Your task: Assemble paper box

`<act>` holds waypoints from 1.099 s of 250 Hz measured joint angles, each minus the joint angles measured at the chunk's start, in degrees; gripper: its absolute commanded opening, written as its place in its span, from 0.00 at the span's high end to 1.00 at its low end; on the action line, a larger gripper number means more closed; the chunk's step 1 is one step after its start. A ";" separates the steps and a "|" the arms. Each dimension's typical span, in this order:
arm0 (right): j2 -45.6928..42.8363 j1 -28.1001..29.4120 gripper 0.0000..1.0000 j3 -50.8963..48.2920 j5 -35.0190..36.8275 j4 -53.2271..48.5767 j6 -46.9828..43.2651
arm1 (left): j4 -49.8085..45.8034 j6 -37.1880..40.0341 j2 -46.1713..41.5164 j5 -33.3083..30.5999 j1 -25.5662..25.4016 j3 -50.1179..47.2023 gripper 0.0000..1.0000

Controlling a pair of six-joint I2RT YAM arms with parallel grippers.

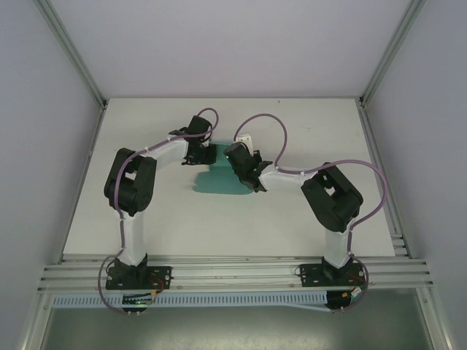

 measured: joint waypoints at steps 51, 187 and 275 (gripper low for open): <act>0.00 0.44 1.00 0.00 0.72 0.22 0.02 | 2.10 0.94 -3.50 2.43 1.18 -4.94 0.75; 0.00 1.16 1.00 0.37 0.66 -0.37 0.02 | 2.73 2.62 -6.60 1.92 1.64 -6.91 0.92; 0.31 1.18 1.00 0.85 1.22 0.39 0.00 | 3.28 1.99 -3.39 -6.12 -0.35 -2.93 1.00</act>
